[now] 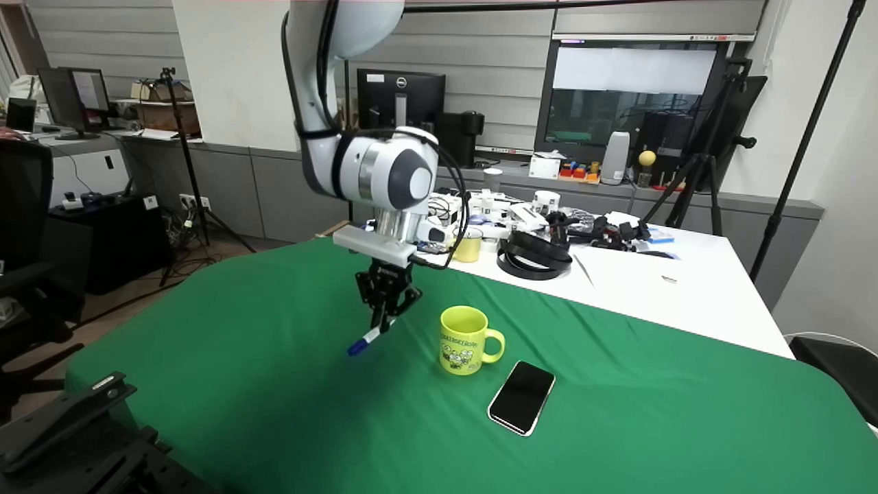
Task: Put the blue marker into the mug
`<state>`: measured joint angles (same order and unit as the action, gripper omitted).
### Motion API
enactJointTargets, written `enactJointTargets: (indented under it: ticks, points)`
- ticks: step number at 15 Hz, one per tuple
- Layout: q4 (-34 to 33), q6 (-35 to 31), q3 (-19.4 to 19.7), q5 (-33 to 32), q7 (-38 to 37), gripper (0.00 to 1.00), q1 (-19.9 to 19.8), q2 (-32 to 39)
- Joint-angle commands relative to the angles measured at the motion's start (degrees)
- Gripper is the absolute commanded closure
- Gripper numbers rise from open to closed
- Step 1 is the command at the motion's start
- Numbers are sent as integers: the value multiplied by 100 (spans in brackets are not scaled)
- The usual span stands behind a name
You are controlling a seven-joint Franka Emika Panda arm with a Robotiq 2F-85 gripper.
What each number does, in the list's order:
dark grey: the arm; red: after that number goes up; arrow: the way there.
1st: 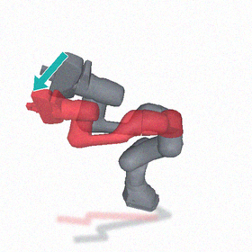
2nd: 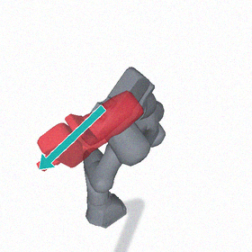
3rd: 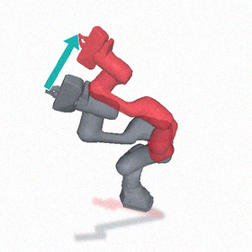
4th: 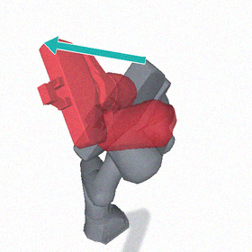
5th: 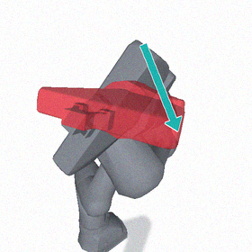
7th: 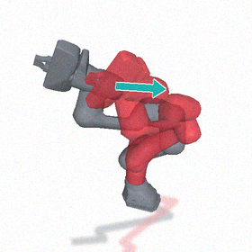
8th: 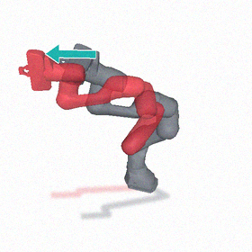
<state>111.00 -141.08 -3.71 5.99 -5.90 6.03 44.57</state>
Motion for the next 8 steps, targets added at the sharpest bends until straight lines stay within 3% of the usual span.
enactJointTargets:
  ticks: [1, 5, 8]
  points:
    - [-519, 1435, -422, 708, 359, 96, -699, -328]
    - [-927, 2843, -290, 1458, 414, 96, -1160, -452]
    - [-965, 3451, -107, 2011, 426, 96, -1545, -460]
